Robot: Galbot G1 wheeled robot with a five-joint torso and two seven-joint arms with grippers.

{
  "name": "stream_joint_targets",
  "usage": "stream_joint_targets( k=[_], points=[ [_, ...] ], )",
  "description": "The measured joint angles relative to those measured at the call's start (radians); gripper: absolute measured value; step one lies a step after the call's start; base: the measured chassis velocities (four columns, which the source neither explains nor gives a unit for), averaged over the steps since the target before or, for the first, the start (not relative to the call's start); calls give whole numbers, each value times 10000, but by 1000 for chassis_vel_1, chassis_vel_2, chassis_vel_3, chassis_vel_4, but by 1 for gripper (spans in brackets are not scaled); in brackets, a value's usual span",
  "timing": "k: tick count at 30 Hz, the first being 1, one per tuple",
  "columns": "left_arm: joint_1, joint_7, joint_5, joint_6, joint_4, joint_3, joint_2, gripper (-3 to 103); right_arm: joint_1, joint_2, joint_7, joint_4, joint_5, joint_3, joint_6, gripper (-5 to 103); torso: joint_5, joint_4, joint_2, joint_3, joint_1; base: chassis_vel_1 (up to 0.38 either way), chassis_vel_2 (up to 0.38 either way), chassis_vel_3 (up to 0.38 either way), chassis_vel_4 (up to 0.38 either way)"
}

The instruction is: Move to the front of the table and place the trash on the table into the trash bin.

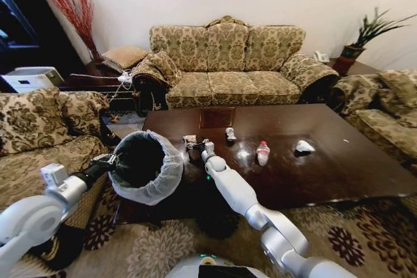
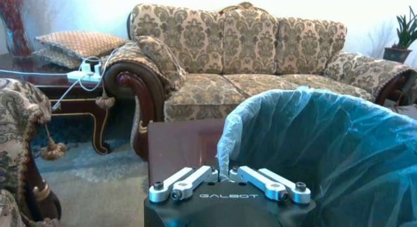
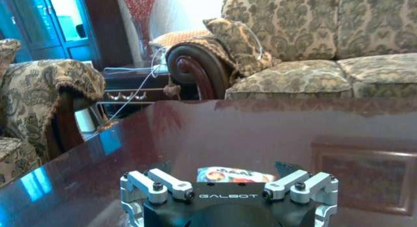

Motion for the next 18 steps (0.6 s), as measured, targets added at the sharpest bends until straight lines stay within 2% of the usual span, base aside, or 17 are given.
stream_joint_targets(
  k=[5,6,8,10,11,14,15,17,18],
  points=[
    [-35,20,6,0,-23,102,-2,3,271,-6,-28,-374,152,-63,-139,100,7,-3,3,-9,-23,-14,-44,3,26],
    [-41,23,6,-3,-32,112,-8,3,309,-6,-40,-436,202,-77,-293,103,7,-4,5,-10,-24,-7,-103,-22,61],
    [-43,27,6,-4,-42,119,-15,3,327,-8,-45,-486,273,-83,-416,100,6,-6,5,-9,-25,-10,-58,-22,61],
    [-47,25,10,-5,-55,122,-41,3,361,-9,-163,-604,451,-93,-662,91,6,-5,4,-8,-21,0,0,0,0],
    [-47,25,10,-5,-55,122,-41,3,361,-9,-163,-604,451,-93,-662,91,6,-5,4,-8,-21,0,0,0,0],
    [-45,23,16,-13,-76,125,-84,3,342,-7,-338,-731,474,-113,-746,76,-1,-4,3,-4,-9,0,0,0,0],
    [-45,23,16,-13,-76,125,-84,3,342,-7,-338,-731,474,-113,-746,76,-1,-4,3,-4,-9,0,0,0,0],
    [-28,22,24,-14,-78,126,-98,3,303,-7,-362,-741,474,-116,-748,65,0,-2,3,-4,-10,0,0,0,0],
    [-19,22,27,-16,-83,126,-98,3,289,-6,-363,-742,474,-117,-748,65,0,-3,3,-5,-12,0,0,0,0]
  ],
)
